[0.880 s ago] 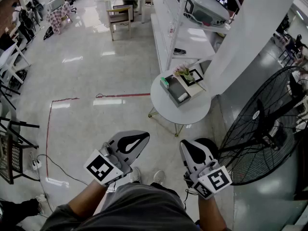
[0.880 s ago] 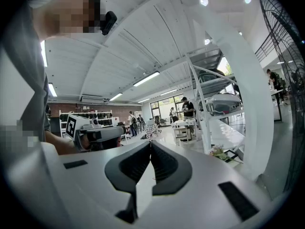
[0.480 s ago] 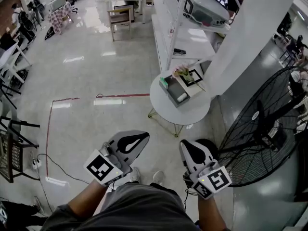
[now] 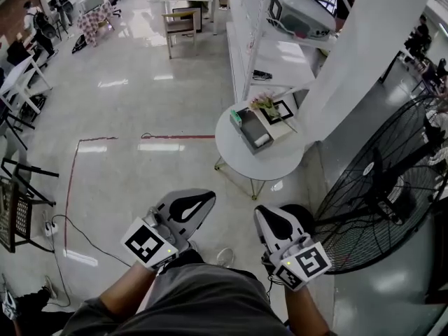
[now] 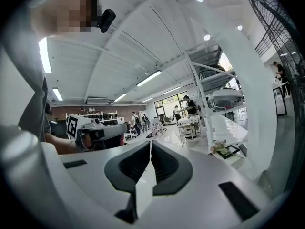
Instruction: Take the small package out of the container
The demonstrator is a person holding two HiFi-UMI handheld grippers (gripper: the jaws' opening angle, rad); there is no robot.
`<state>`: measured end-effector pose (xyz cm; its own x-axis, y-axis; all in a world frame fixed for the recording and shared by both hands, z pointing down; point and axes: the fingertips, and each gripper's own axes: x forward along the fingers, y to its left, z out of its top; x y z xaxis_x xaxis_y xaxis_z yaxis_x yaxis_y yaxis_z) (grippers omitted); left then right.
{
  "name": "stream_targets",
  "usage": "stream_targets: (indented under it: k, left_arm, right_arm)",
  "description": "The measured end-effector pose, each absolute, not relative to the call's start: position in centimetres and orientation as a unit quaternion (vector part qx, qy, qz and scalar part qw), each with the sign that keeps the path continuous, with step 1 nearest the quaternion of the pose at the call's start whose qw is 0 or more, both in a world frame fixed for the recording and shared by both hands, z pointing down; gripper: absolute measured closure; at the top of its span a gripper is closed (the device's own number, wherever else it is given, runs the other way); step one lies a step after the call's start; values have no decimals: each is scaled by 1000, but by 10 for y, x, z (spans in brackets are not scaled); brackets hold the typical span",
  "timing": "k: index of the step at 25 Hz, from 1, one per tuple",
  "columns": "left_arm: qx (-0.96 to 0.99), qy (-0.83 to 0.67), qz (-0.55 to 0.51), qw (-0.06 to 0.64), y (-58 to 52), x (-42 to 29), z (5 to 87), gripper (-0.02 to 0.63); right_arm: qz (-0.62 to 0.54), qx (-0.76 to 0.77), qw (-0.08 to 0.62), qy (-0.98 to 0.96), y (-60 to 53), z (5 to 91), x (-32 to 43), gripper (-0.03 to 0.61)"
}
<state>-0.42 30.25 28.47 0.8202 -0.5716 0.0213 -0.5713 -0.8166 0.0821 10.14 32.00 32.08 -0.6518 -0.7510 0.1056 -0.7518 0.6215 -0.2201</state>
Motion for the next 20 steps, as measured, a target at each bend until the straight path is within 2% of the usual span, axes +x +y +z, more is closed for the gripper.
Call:
stream_targets:
  k: [20]
  left_arm:
    - [951,-305,-1,44,262,11,295,600]
  right_arm:
    - [128,433,6,-892,284,335,130,554]
